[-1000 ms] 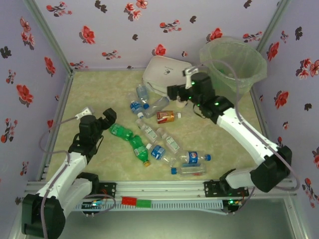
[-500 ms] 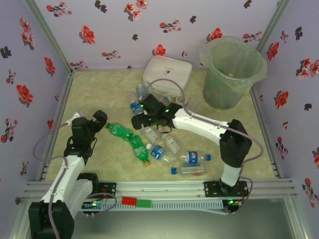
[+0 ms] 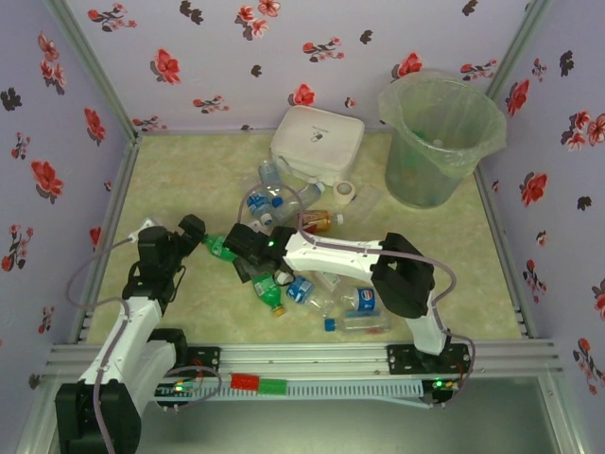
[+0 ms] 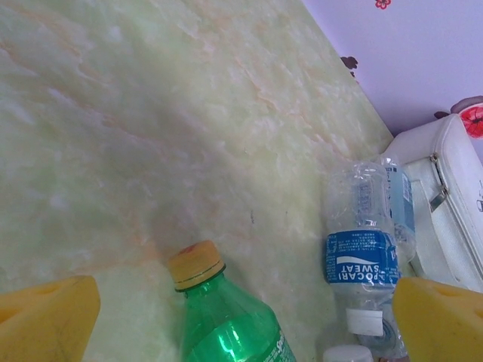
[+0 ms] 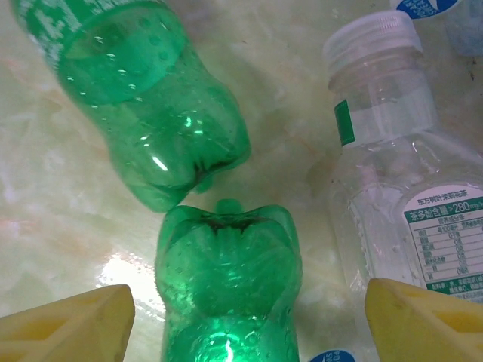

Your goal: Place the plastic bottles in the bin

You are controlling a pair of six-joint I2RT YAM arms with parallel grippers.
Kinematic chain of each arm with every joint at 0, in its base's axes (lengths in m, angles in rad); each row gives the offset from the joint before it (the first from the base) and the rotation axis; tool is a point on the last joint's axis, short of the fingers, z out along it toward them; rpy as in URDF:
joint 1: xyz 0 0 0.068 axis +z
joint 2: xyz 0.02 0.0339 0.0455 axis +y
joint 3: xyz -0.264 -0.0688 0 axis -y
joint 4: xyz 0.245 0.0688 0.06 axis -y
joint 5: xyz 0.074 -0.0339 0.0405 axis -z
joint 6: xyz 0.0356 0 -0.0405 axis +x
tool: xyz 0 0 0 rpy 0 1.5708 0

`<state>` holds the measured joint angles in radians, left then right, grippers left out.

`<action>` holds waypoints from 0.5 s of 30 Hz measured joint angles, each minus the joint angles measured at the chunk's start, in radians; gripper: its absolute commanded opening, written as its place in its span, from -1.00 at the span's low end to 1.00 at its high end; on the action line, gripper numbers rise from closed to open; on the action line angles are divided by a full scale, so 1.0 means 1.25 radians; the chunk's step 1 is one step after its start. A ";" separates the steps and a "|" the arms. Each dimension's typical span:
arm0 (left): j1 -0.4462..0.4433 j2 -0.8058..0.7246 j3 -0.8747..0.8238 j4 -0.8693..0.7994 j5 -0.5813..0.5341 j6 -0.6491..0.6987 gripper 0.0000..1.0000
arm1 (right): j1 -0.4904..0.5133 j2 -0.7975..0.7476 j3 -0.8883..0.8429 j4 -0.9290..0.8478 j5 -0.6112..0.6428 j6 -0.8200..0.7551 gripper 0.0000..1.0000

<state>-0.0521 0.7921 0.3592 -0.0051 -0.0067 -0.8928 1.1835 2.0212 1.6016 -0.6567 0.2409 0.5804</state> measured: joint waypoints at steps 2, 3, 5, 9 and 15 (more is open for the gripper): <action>0.000 -0.004 -0.003 -0.004 0.000 0.000 1.00 | 0.002 0.016 0.004 0.000 0.008 0.004 0.57; 0.000 -0.004 -0.004 -0.004 0.000 0.000 1.00 | 0.002 0.026 0.006 0.000 0.011 0.006 0.56; 0.000 -0.005 -0.005 -0.006 0.000 0.000 1.00 | 0.005 0.044 0.012 0.000 0.015 0.009 0.53; 0.000 -0.006 -0.007 -0.009 0.001 0.000 1.00 | 0.013 0.065 0.018 0.000 0.018 0.019 0.49; 0.000 -0.015 -0.017 -0.011 0.001 -0.013 1.00 | 0.019 0.092 0.023 0.001 0.017 0.028 0.45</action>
<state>-0.0521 0.7738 0.3382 -0.0185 -0.0059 -0.9089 1.2076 2.1365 1.6302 -0.6559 0.2626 0.6151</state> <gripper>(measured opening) 0.998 0.729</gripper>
